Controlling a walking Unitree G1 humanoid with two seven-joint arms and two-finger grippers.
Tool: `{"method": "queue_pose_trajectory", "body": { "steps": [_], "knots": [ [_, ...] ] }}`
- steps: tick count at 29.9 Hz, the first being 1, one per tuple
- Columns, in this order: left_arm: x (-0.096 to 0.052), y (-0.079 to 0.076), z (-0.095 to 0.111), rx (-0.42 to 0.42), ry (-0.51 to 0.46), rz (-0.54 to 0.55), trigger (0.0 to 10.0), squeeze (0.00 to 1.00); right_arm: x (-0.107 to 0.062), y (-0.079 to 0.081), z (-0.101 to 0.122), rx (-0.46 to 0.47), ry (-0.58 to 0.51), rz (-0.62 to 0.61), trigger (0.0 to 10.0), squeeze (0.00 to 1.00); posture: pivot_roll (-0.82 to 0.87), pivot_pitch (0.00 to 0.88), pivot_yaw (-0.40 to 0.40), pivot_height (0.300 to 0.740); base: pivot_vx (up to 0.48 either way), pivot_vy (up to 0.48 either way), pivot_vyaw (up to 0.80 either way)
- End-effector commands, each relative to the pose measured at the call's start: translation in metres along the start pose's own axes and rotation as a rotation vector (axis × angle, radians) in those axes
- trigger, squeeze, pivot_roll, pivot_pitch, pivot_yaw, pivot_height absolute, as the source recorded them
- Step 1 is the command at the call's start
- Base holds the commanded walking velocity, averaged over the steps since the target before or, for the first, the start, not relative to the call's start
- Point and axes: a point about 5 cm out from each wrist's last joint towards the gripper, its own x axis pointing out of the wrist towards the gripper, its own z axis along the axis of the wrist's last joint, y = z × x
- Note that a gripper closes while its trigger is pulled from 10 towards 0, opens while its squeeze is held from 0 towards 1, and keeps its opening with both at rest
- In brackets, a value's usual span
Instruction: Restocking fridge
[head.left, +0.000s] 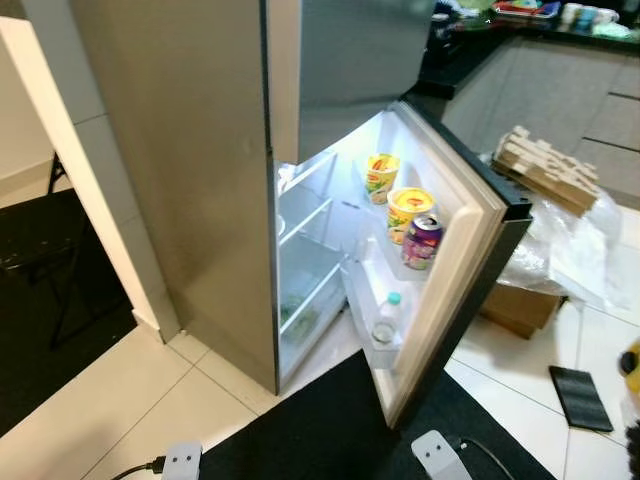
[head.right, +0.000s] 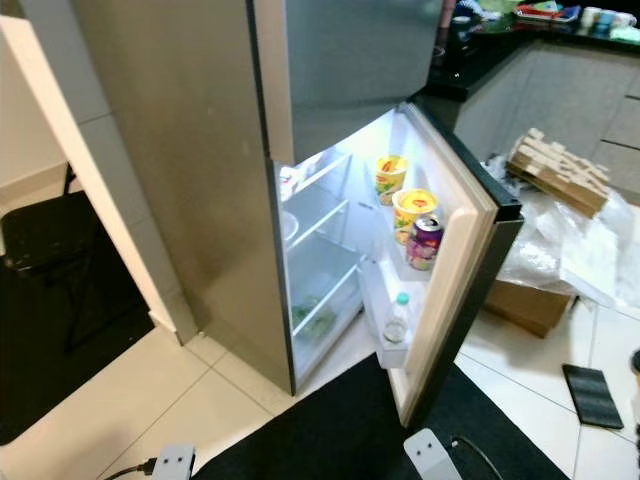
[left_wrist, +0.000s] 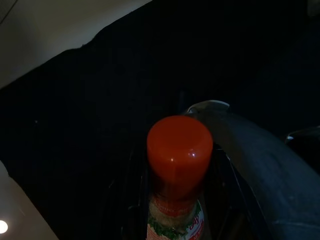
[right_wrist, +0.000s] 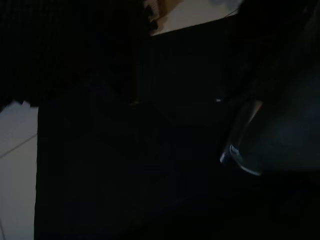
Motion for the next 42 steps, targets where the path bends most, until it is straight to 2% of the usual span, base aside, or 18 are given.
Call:
{"method": "queue_pose_trajectory", "body": {
  "steps": [1,5,6,15,18,21,23,25,26,32,33,34,36,37,38,39,41,42],
  "knots": [
    [0.0,0.004,0.002,0.012,-0.003,0.004,10.0,0.0,0.0,0.002,-0.001,-0.003,0.005,0.0,0.0,0.0,-0.03,0.0,-0.025,0.74,0.0,0.0,0.0],
    [0.0,0.003,0.001,0.009,-0.004,-0.001,10.0,0.0,0.0,0.0,-0.002,-0.005,0.016,-0.016,0.0,0.0,-0.03,0.0,-0.022,0.74,0.0,0.0,0.0],
    [0.0,0.002,0.001,0.007,-0.003,-0.006,10.0,0.0,0.0,-0.001,-0.003,-0.004,0.021,-0.022,10.0,0.0,-0.04,0.0,-0.021,0.74,0.0,0.0,0.0],
    [0.0,0.0,0.0,0.001,0.001,-0.02,10.0,0.0,0.0,-0.005,0.007,0.088,-0.045,-0.036,10.0,0.0,-0.04,0.0,-0.013,0.74,0.0,0.0,0.0],
    [0.0,0.0,0.0,0.003,0.004,-0.027,10.0,0.0,0.0,-0.012,0.033,0.229,-0.179,-0.027,10.0,0.0,-0.04,0.0,-0.01,0.74,0.0,0.0,0.0],
    [0.0,0.0,0.0,0.002,0.004,-0.029,10.0,0.0,-0.002,-0.017,0.053,0.272,-0.26,-0.006,10.0,0.0,-0.04,0.0,-0.01,0.74,0.0,0.0,0.0],
    [0.0,0.0,0.0,0.002,0.004,-0.029,10.0,0.0,-0.002,-0.017,0.053,0.272,-0.26,-0.006,10.0,0.0,-0.04,0.0,-0.01,0.74,0.0,0.0,0.0],
    [0.0,0.0,0.0,0.002,0.005,-0.03,10.0,0.0,-0.003,-0.019,0.065,0.276,-0.306,0.01,10.0,0.0,-0.05,0.0,-0.008,0.74,0.0,0.0,0.0],
    [0.0,0.0,0.0,0.003,0.006,-0.03,10.0,0.0,-0.004,-0.02,0.078,0.269,-0.353,0.03,10.0,0.0,-0.05,0.0,-0.008,0.74,0.0,0.0,0.0],
    [0.0,-0.001,-0.001,0.004,0.01,-0.033,10.0,0.0,-0.008,-0.021,0.101,0.258,-0.435,0.071,10.0,0.0,-0.05,0.0,-0.012,0.74,0.0,0.0,0.0],
    [-0.001,-0.002,-0.003,0.004,0.013,-0.036,10.0,0.0,-0.011,-0.021,0.118,0.254,-0.496,0.115,10.0,0.0,-0.05,0.0,-0.011,0.74,0.0,0.0,0.0],
    [-0.001,-0.002,-0.003,0.004,0.013,-0.036,10.0,0.0,-0.011,-0.021,0.118,0.254,-0.496,0.115,10.0,0.0,-0.05,0.0,-0.011,0.74,0.0,0.0,0.0],
    [-0.001,-0.003,-0.006,0.008,0.017,-0.045,10.0,0.0,-0.02,-0.018,0.151,0.241,-0.616,0.21,10.0,0.0,-0.05,0.0,-0.007,0.74,0.0,0.0,0.0],
    [-0.001,-0.003,-0.006,0.008,0.017,-0.045,10.0,0.0,-0.02,-0.018,0.151,0.241,-0.616,0.21,10.0,0.0,-0.05,0.0,-0.007,0.74,0.0,0.0,0.0],
    [-0.002,-0.003,-0.009,0.015,0.017,-0.053,10.0,0.0,-0.03,-0.016,0.177,0.216,-0.711,0.276,10.0,0.0,-0.05,0.0,-0.004,0.74,0.0,0.0,0.0],
    [-0.002,-0.003,-0.009,0.015,0.017,-0.053,10.0,0.0,-0.03,-0.016,0.177,0.216,-0.711,0.276,10.0,0.0,-0.05,0.0,-0.004,0.74,0.0,0.0,0.0],
    [-0.004,-0.002,-0.013,0.024,0.019,-0.061,10.0,0.0,-0.04,-0.017,0.2,0.188,-0.79,0.299,10.0,0.0,-0.05,0.02,-0.004,0.74,0.0,0.0,0.0],
    [-0.004,-0.002,-0.013,0.024,0.019,-0.061,10.0,0.0,-0.04,-0.017,0.2,0.188,-0.79,0.299,10.0,0.0,-0.05,0.02,-0.004,0.74,0.0,0.0,0.0]
  ]
}}
